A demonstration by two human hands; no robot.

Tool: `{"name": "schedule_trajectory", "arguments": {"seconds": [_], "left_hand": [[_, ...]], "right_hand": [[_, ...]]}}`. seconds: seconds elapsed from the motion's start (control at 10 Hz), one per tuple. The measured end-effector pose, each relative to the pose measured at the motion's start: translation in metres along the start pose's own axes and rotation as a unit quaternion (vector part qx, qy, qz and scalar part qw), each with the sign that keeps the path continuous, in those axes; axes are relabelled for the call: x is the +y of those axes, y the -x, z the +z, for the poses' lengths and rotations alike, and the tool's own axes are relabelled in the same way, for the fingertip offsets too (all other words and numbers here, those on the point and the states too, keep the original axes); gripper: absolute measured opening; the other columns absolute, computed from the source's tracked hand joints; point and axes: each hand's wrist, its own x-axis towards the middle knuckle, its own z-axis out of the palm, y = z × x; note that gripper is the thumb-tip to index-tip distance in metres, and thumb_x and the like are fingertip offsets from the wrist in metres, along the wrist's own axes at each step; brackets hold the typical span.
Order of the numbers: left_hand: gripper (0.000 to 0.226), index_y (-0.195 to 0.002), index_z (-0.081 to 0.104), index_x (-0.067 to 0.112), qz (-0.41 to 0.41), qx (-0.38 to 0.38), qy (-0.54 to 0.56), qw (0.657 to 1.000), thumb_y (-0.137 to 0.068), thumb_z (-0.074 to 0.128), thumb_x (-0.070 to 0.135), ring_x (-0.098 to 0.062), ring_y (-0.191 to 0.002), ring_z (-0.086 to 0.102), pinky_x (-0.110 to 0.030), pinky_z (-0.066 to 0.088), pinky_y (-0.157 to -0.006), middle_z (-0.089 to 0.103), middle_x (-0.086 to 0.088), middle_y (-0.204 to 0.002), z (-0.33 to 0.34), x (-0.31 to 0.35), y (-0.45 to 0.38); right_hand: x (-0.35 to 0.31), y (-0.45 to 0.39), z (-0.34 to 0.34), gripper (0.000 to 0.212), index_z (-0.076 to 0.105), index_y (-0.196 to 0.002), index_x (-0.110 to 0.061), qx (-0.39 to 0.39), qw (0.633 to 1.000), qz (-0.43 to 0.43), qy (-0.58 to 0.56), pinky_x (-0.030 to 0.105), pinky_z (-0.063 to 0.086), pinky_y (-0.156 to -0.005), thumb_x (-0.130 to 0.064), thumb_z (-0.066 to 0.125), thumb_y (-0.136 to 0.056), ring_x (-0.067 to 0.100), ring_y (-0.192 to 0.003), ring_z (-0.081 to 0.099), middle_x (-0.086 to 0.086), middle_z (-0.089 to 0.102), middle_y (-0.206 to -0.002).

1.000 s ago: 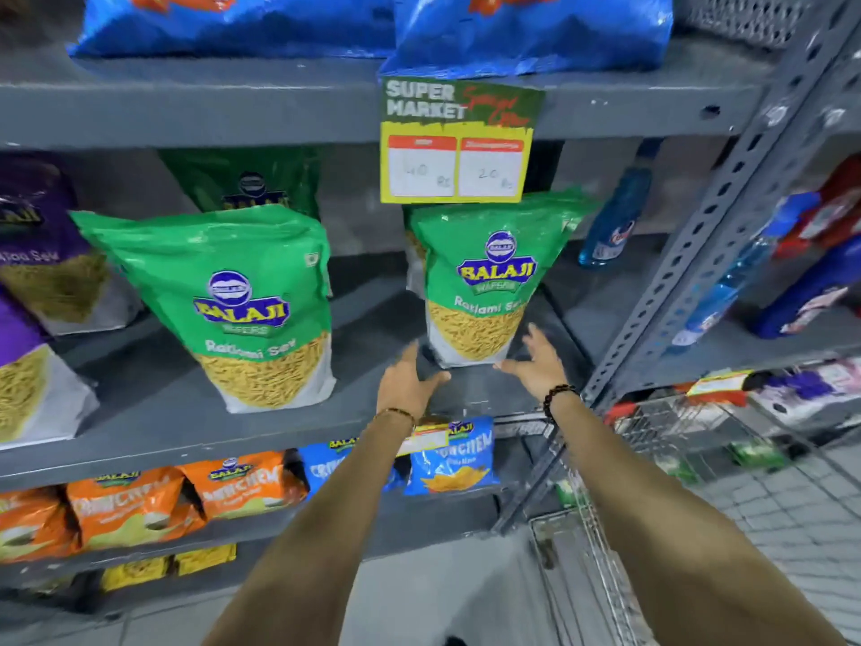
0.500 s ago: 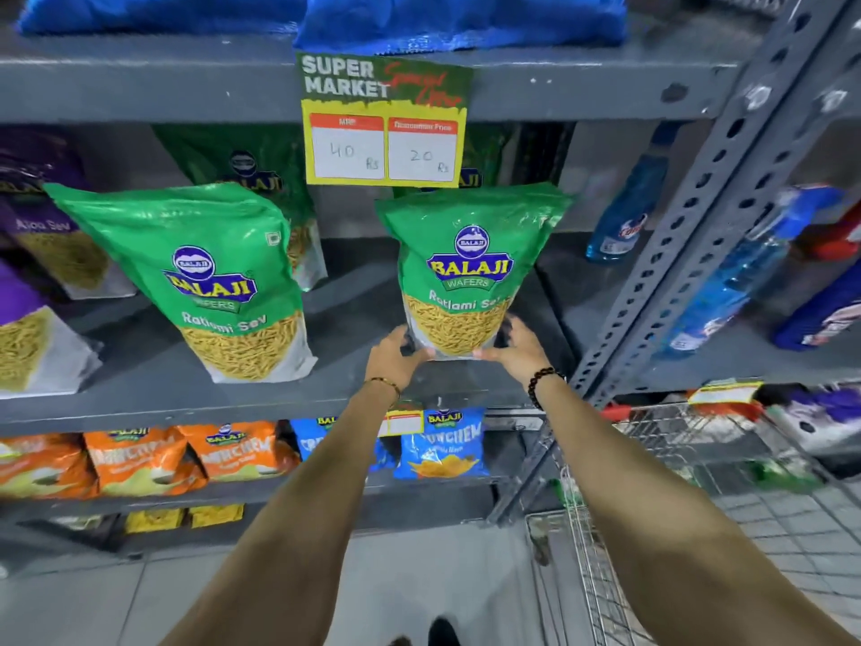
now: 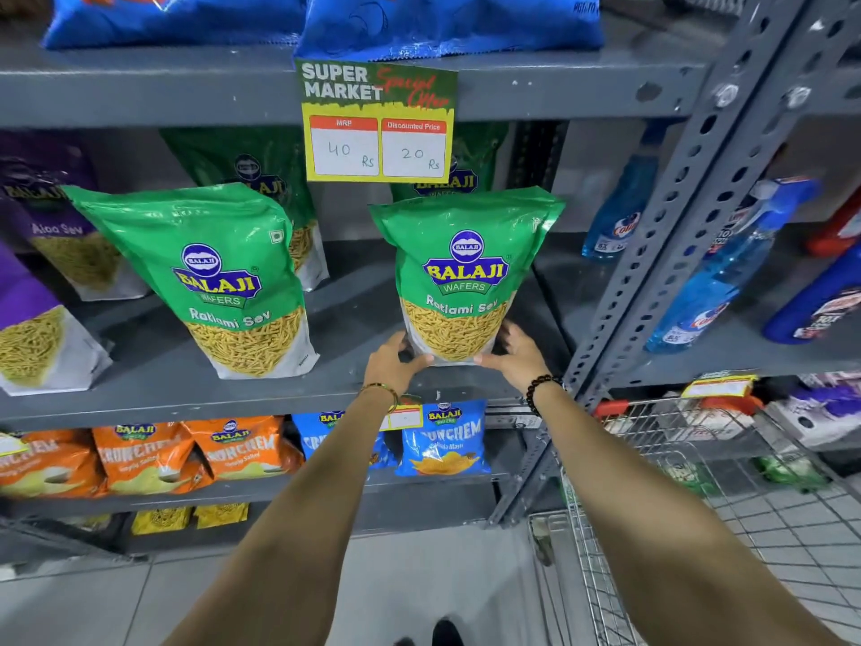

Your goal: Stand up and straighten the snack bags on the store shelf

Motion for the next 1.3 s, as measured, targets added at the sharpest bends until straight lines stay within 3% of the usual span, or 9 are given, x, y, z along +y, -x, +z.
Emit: {"name": "schedule_trajectory", "arguments": {"seconds": [0.4,1.1,1.2,1.3], "left_hand": [[0.052,-0.126,0.05,0.007,-0.004,0.013,0.009,1.0,-0.081,0.067,0.026,-0.029,-0.119,0.056,-0.042,0.042,-0.104,0.06,-0.013,-0.13,0.002,0.007,0.004],[0.05,-0.124,0.051,0.006,-0.012,0.008,-0.009,1.0,-0.081,0.068,0.025,-0.029,-0.12,0.055,-0.042,0.042,-0.104,0.059,-0.013,-0.131,0.003,0.008,0.004],[0.057,-0.128,0.044,0.009,-0.035,0.0,-0.054,0.998,-0.08,0.068,0.027,-0.034,-0.121,0.053,-0.044,0.043,-0.102,0.057,-0.015,-0.133,0.004,0.003,0.003],[0.072,-0.143,0.024,0.013,-0.042,-0.011,-0.163,0.986,-0.084,0.062,0.032,-0.039,-0.132,0.04,-0.047,0.038,-0.108,0.042,-0.017,-0.146,0.007,-0.005,0.013]], "right_hand": [[0.003,-0.009,-0.003,0.084,0.037,-0.14,-0.016,-0.011,0.999,0.014,0.037,0.046,0.031,-0.114,-0.009,0.078,-0.066,0.023,-0.133,0.042,0.009,0.047,-0.144],[0.002,-0.006,-0.005,0.076,0.04,-0.137,-0.012,-0.016,0.999,0.009,0.039,0.047,0.033,-0.113,-0.004,0.075,-0.07,0.025,-0.132,0.045,0.011,0.05,-0.141],[0.001,0.001,-0.006,0.08,0.033,-0.141,-0.009,-0.014,0.998,0.003,0.068,0.042,0.034,-0.112,0.0,0.072,-0.071,0.027,-0.134,0.042,0.012,0.045,-0.144],[-0.001,0.021,0.003,0.088,0.022,-0.146,-0.01,0.02,0.978,0.002,0.208,0.037,0.032,-0.111,-0.005,0.072,-0.074,0.028,-0.137,0.037,0.011,0.038,-0.15]]}}
